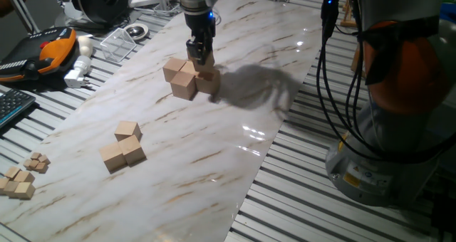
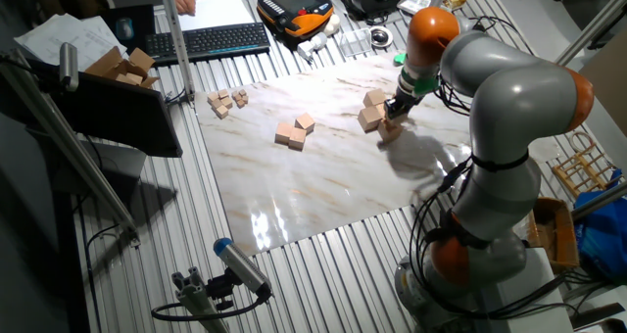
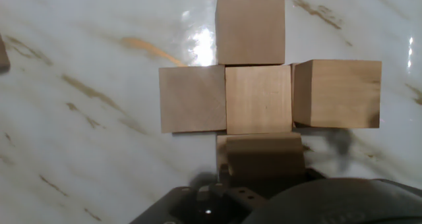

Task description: Stack the blocks into a cross shape

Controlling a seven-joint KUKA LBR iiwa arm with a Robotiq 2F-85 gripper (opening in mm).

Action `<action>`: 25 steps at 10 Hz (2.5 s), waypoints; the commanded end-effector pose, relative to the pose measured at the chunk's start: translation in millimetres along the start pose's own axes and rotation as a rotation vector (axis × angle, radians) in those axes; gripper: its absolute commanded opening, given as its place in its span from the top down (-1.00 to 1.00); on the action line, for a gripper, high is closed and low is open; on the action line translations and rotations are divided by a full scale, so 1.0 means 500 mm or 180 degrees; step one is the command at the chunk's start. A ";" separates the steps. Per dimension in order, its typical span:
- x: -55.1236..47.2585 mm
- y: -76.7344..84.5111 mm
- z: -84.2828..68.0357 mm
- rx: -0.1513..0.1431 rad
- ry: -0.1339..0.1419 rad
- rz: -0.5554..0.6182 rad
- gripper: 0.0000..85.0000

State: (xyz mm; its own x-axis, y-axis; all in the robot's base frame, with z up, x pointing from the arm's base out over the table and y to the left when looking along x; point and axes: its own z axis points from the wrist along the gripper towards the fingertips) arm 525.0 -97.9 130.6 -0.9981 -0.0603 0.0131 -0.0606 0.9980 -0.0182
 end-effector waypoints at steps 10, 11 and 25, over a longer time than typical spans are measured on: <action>-0.036 0.031 -0.013 -0.0222 0.0300 0.1386 1.00; -0.043 0.037 -0.023 -0.0223 0.0313 0.1561 1.00; -0.052 0.043 -0.032 -0.0179 0.0024 0.4570 1.00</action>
State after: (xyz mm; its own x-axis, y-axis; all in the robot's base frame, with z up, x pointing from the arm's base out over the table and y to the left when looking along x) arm 550.0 -74.8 145.7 -0.7917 0.6106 0.0220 0.6109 0.7915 0.0186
